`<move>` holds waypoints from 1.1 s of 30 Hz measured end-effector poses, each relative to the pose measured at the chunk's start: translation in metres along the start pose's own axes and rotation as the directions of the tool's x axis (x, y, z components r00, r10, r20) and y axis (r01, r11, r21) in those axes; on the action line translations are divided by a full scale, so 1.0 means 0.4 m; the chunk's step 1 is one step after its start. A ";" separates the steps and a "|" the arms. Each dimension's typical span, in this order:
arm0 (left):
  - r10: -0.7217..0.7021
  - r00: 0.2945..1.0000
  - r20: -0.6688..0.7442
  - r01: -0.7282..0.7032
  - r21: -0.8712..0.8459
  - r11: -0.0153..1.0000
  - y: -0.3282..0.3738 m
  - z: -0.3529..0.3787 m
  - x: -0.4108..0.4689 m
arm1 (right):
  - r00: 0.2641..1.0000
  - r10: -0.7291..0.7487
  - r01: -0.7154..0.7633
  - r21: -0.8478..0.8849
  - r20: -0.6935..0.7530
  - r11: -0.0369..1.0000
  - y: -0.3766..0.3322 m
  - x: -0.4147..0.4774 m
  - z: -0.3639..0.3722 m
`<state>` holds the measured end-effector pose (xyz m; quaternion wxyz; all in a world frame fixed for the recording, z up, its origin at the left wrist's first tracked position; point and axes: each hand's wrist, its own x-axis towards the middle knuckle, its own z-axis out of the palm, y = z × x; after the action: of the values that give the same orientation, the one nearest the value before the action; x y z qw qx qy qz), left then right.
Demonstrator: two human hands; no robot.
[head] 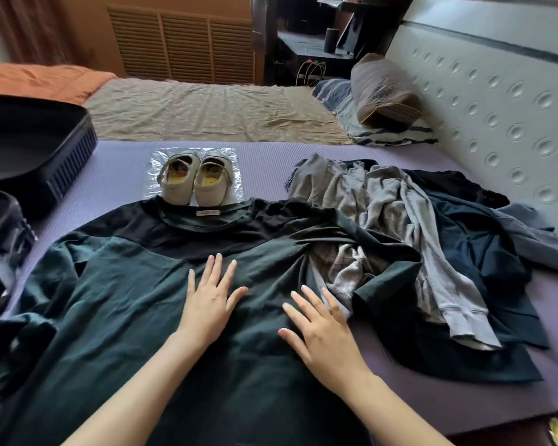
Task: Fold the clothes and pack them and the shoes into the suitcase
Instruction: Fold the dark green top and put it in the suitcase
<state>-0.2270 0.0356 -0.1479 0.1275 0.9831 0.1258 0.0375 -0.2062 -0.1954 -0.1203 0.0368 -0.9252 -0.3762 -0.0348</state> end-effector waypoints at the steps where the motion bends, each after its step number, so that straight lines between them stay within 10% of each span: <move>1: 0.000 0.997 -0.083 -0.002 -0.019 1.000 -0.009 -0.006 0.001 | 1.000 -0.001 0.001 0.019 -0.007 1.000 -0.010 0.015 -0.008; 9: -0.144 0.983 0.111 0.138 0.066 0.988 -0.128 -0.053 -0.088 | 0.941 0.062 -0.066 0.001 0.333 0.998 -0.096 0.068 0.046; 17: -0.182 0.982 -0.050 0.184 0.047 0.982 -0.236 -0.110 -0.256 | 0.986 -0.087 0.064 0.160 0.142 0.985 -0.183 0.064 0.019; 30: -0.183 0.983 -0.013 0.182 -0.081 0.980 -0.270 -0.082 -0.416 | 0.962 -0.053 0.011 0.156 0.266 0.988 -0.245 0.036 0.059; 33: -0.154 0.972 -0.179 0.132 -0.130 0.983 -0.281 -0.097 -0.451 | 0.970 -0.034 -0.013 0.193 0.239 0.981 -0.258 0.034 0.047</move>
<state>-0.4321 0.1040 -0.1471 0.1749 0.9543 0.2056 0.1282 -0.2678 -0.1105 -0.1334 0.0800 -0.9126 -0.3843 0.1145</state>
